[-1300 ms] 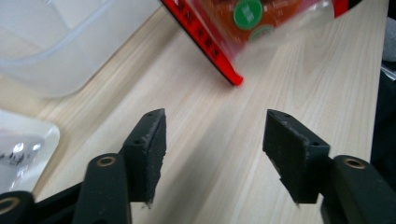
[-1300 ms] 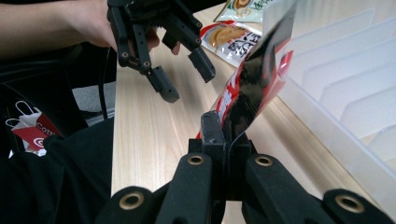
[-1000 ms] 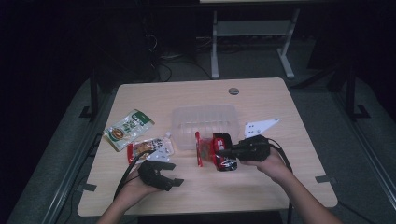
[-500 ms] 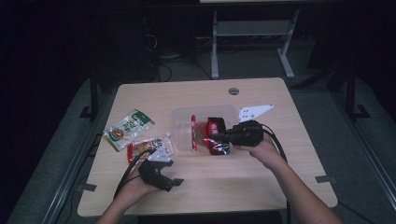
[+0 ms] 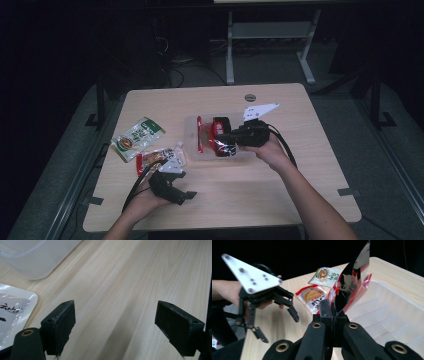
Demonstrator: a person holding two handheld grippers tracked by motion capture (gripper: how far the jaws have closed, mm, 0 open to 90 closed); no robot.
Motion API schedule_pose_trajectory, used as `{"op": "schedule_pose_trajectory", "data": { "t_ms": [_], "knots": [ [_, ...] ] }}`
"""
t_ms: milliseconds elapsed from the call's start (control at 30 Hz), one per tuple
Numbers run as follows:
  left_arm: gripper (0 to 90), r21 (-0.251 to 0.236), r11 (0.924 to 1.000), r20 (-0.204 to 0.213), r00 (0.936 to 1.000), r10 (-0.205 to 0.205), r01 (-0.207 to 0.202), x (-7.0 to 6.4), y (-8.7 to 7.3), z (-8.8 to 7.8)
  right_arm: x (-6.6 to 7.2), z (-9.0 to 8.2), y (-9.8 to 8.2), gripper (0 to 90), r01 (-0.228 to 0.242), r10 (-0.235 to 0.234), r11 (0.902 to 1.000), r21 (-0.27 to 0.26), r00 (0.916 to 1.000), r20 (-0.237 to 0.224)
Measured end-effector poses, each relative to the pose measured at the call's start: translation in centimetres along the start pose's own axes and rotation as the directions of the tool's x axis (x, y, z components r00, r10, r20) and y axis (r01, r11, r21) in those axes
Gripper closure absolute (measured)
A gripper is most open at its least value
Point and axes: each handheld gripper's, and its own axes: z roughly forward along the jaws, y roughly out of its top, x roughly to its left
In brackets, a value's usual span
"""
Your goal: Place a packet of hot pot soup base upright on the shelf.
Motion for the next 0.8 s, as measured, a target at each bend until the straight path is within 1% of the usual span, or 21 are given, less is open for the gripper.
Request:
{"op": "schedule_pose_trajectory", "data": {
  "t_ms": [67, 133, 200, 233, 267, 300, 333, 367, 400, 433, 567, 700, 733, 767, 800],
  "knots": [
    [16.3, 0.004, 1.0, 0.006, 1.0, -0.004, 0.004, 0.0, 0.0, 0.1, -0.3, 0.4, 0.1, 90.0, -0.004, 0.004, 1.0, 0.0, 1.0, 0.004],
    [16.3, 0.011, 0.9998, 0.003, 0.9998, 0.017, -0.017, 0.2, 0.0, 0.2, -0.5, 0.7, 0.2, 90.0, -0.014, 0.014, 0.9999, 0.003, 0.9998, 0.013],
    [16.3, 0.003, 1.0, 0.006, 1.0, 0.007, -0.007, 0.1, 0.0, 0.3, -0.7, 0.9, 0.0, 90.0, -0.03, 0.03, 0.9996, -0.002, 0.9994, 0.014],
    [16.3, 0.003, 1.0, 0.01, 1.0, -0.001, 0.001, 0.0, 0.1, 0.3, -0.7, 1.0, -0.1, 90.0, -0.03, 0.03, 0.9996, -0.003, 0.9994, 0.015],
    [16.3, 0.01, 0.9998, 0.007, 0.9998, 0.019, -0.019, 0.1, 0.1, 0.3, -0.8, 1.1, -0.2, 90.0, -0.029, 0.029, 0.9996, -0.003, 0.9994, 0.017],
    [16.3, 0.009, 0.9999, 0.01, 0.9999, 0.01, -0.011, 0.1, 0.1, 0.3, -0.8, 1.2, -0.3, 90.0, -0.035, 0.035, 0.9994, -0.003, 0.9993, 0.015],
    [16.3, 0.01, 0.9998, 0.009, 0.9999, 0.014, -0.014, 0.1, 0.1, 0.3, -0.8, 1.3, -0.4, 90.0, -0.032, 0.032, 0.9995, 0.0, 0.9994, 0.016],
    [16.3, 0.005, 1.0, 0.01, 0.9999, 0.007, -0.007, 0.1, 0.1, 0.3, -0.8, 1.4, -0.5, 90.0, -0.028, 0.028, 0.9996, 0.008, 0.9994, 0.022],
    [16.3, 0.011, 0.9998, 0.009, 0.9998, 0.016, -0.016, 0.1, 0.1, 0.2, -0.8, 1.5, -0.7, 90.0, -0.036, 0.036, 0.9993, 0.009, 0.9992, 0.018],
    [16.3, 0.013, 0.9997, 0.009, 0.9998, 0.018, -0.019, 0.2, 0.1, 0.2, -0.8, 1.5, -0.7, 90.0, -0.031, 0.031, 0.9995, 0.006, 0.9993, 0.02],
    [16.3, 0.006, 0.9999, 0.011, 0.9998, 0.015, -0.015, 0.3, 0.0, 0.4, -0.8, 1.7, -0.7, 90.0, -0.033, 0.033, 0.9994, 0.006, 0.9993, 0.02],
    [16.3, 0.003, 0.9998, 0.012, 0.9997, 0.021, -0.021, 0.2, 0.0, 0.4, -0.9, 1.9, -0.8, 90.0, -0.041, 0.041, 0.9991, 0.01, 0.999, 0.016],
    [16.3, 0.008, 0.9999, 0.016, 0.9998, 0.014, -0.014, 0.1, -0.1, 0.4, -1.0, 2.0, -0.8, 90.0, -0.039, 0.039, 0.9992, 0.01, 0.9991, 0.015],
    [16.3, 0.007, 0.9998, 0.012, 0.9998, 0.017, -0.017, 0.0, -0.1, 0.3, -1.0, 2.1, -0.8, 90.0, -0.041, 0.04, 0.9991, 0.011, 0.9991, 0.016],
    [16.3, 0.01, 0.9999, 0.014, 0.9999, 0.007, -0.007, -0.1, -0.3, 0.2, -1.1, 2.2, -0.8, 90.0, -0.041, 0.04, 0.9991, 0.014, 0.9991, 0.016]
  ]
}}
